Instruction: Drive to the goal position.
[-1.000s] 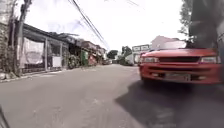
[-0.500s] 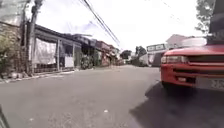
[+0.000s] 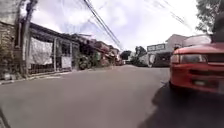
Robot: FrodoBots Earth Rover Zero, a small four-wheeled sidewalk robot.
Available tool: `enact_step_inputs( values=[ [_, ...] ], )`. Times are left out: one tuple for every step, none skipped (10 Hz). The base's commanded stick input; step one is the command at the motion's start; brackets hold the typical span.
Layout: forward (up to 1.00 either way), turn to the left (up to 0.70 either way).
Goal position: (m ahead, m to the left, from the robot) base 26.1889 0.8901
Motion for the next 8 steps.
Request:
enact_step_inputs(
  values=[
    [0.70, 0.00],
    [0.70, 0.00],
    [0.70, 0.00],
    [0.70, 0.00],
    [0.70, 0.00],
    [0.70, 0.00],
    [0.70, 0.00],
    [0.70, 0.00]
  ],
)
